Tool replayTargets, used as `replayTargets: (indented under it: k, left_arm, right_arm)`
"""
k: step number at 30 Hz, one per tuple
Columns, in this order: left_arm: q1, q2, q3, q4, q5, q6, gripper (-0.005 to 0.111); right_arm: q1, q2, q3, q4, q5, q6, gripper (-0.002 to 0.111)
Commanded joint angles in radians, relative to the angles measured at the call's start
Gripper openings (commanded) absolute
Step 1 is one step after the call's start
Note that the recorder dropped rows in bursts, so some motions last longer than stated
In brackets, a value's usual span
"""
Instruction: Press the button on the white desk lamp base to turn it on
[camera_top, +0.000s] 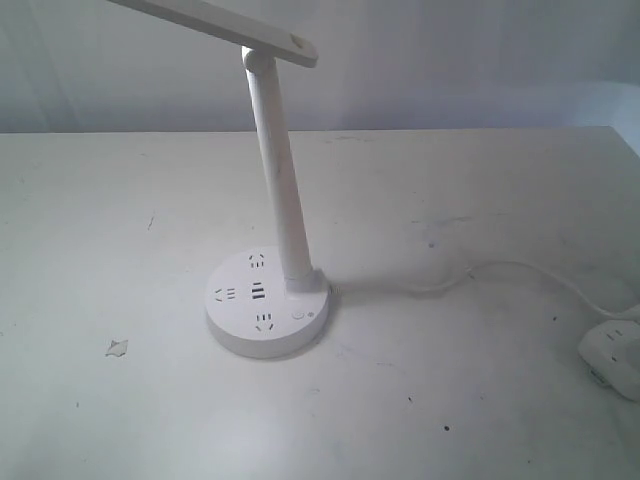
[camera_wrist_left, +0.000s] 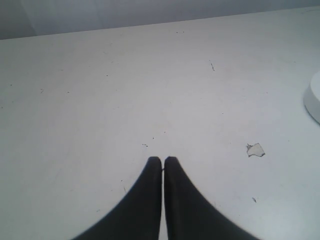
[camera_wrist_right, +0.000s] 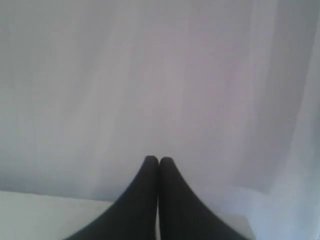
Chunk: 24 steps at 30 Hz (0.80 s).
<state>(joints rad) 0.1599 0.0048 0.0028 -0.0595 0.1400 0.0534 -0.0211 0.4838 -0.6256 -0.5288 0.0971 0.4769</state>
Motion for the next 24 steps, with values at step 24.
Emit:
replayTargets:
  k: [24]
  left_arm:
    - [0.000,-0.005,-0.003,-0.008,-0.006,-0.002,0.001]
  right_arm:
    - [-0.041,-0.357,0.192,0.046,-0.131,-0.004,0.000]
